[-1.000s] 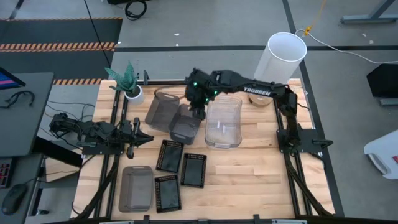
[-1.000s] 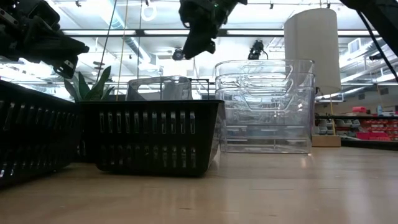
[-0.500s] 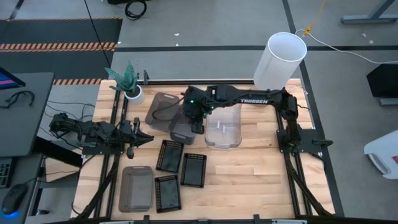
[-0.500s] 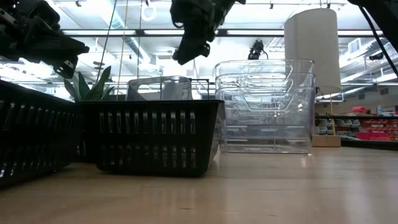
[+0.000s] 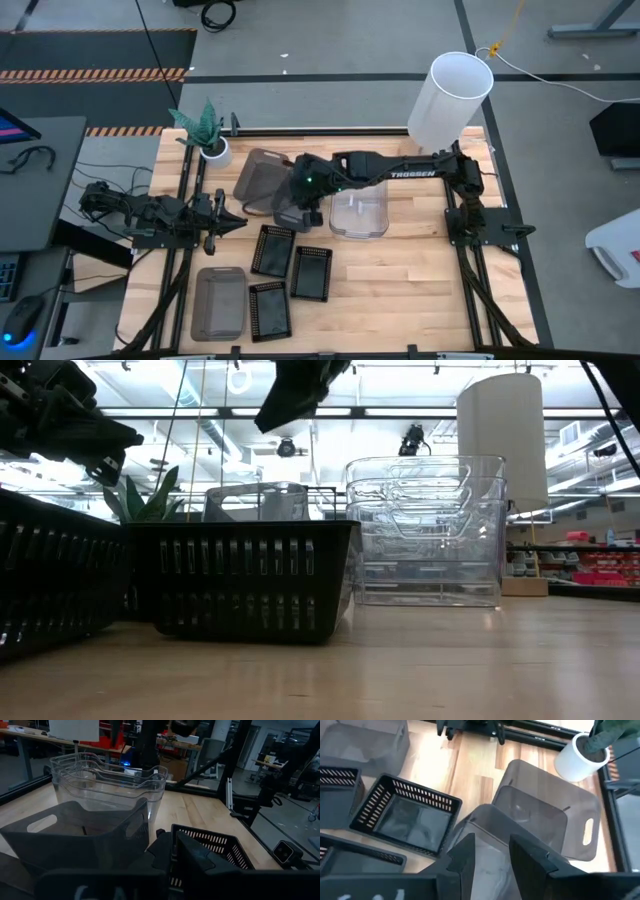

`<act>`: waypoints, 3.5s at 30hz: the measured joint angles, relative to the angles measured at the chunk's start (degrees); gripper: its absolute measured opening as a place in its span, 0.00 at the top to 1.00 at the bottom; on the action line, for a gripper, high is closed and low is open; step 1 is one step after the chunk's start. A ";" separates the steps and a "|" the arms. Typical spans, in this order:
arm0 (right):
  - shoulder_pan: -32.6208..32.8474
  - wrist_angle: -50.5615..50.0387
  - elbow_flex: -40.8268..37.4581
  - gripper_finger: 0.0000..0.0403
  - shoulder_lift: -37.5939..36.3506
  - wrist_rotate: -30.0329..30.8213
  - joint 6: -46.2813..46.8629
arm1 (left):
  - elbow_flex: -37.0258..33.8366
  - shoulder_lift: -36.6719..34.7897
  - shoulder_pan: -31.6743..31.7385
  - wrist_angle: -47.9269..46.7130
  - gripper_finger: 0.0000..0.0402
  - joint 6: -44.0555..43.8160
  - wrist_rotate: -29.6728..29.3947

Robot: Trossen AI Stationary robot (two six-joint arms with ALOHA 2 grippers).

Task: Stack baskets by color
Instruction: Stack the top right transparent black bin on the top left transparent black bin

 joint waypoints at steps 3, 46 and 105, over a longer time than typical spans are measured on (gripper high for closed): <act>1.47 -0.43 0.00 0.69 -0.29 1.52 0.39 | 0.00 -0.01 -0.01 0.00 0.93 -0.01 0.00; 32.07 7.90 -40.97 0.74 -32.12 30.52 26.18 | 0.04 0.61 0.12 12.29 0.94 -9.11 -6.42; 16.53 81.73 -110.60 0.95 -92.06 15.81 -2.32 | 21.74 53.44 19.42 17.89 0.89 -3.19 25.00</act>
